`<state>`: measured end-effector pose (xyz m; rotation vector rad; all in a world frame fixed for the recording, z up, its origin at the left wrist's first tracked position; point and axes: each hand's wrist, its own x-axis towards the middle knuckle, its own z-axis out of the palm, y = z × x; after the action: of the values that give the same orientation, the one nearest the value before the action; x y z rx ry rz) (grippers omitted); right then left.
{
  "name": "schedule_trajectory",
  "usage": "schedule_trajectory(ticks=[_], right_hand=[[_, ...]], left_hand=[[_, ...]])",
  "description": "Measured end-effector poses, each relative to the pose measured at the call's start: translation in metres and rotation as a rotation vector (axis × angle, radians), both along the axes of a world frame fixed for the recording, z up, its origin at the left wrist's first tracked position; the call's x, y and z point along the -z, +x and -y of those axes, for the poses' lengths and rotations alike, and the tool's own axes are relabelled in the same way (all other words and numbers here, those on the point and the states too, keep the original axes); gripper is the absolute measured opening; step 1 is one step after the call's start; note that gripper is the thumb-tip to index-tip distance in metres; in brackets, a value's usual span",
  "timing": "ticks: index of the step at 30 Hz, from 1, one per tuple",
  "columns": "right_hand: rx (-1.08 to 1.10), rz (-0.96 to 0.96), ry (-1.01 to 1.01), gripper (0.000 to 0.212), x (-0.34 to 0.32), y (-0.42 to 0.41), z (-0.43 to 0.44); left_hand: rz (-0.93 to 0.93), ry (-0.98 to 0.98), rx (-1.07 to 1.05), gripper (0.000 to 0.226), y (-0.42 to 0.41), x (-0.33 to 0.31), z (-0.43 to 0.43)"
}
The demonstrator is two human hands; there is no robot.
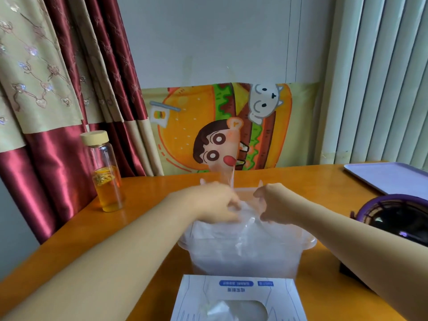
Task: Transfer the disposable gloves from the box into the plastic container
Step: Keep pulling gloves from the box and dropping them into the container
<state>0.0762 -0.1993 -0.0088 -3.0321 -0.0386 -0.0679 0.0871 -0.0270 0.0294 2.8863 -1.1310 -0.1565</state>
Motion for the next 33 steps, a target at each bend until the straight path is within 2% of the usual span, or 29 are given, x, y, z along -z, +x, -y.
schedule_trajectory(ticks=[1,3,6,10,14,16,18,20,22,24,28,30,33], right_hand=[[0.006,-0.012,-0.060,0.058,0.003,0.004,0.000],[0.018,-0.053,-0.188,0.049,0.010,0.008,-0.001],[-0.026,-0.093,-0.292,0.046,0.014,0.006,0.001],[-0.055,-0.173,-0.574,0.057,0.009,-0.004,0.000],[-0.068,-0.217,-0.660,0.059,0.007,-0.004,-0.001],[-0.141,-0.106,-0.608,0.058,0.000,-0.003,-0.003],[-0.226,-0.071,-0.426,0.056,-0.005,0.000,-0.008],[-0.277,-0.287,-0.250,0.061,-0.002,0.002,-0.016],[-0.253,-0.541,-0.208,0.068,0.009,0.006,-0.019],[-0.166,-0.661,-0.200,0.074,0.018,0.012,-0.016],[-0.027,-0.763,-0.068,0.090,0.020,0.017,-0.011],[-0.018,-0.771,-0.046,0.091,0.020,0.018,-0.012],[-0.050,-0.739,-0.120,0.091,0.022,0.017,-0.014]], left_hand=[[-0.048,0.125,-0.056,0.042,0.004,0.007,0.002],[-0.086,0.250,-0.118,0.047,0.010,0.018,0.004],[-0.140,0.346,-0.143,0.046,0.014,0.026,0.008],[-0.183,0.432,-0.133,0.045,0.017,0.036,0.012],[-0.264,0.462,-0.140,0.046,0.022,0.048,0.016],[-0.280,0.428,-0.174,0.041,0.023,0.051,0.017],[-0.271,0.398,-0.151,0.040,0.026,0.055,0.018],[-0.258,0.407,-0.118,0.040,0.027,0.058,0.019],[-0.279,0.404,-0.154,0.043,0.024,0.059,0.020],[-0.292,0.424,-0.144,0.050,0.024,0.059,0.019],[-0.337,0.371,-0.131,0.049,0.031,0.043,0.009],[-0.417,0.245,-0.153,0.050,0.035,0.023,0.000],[-0.484,0.041,-0.213,0.042,0.034,-0.011,-0.019]])
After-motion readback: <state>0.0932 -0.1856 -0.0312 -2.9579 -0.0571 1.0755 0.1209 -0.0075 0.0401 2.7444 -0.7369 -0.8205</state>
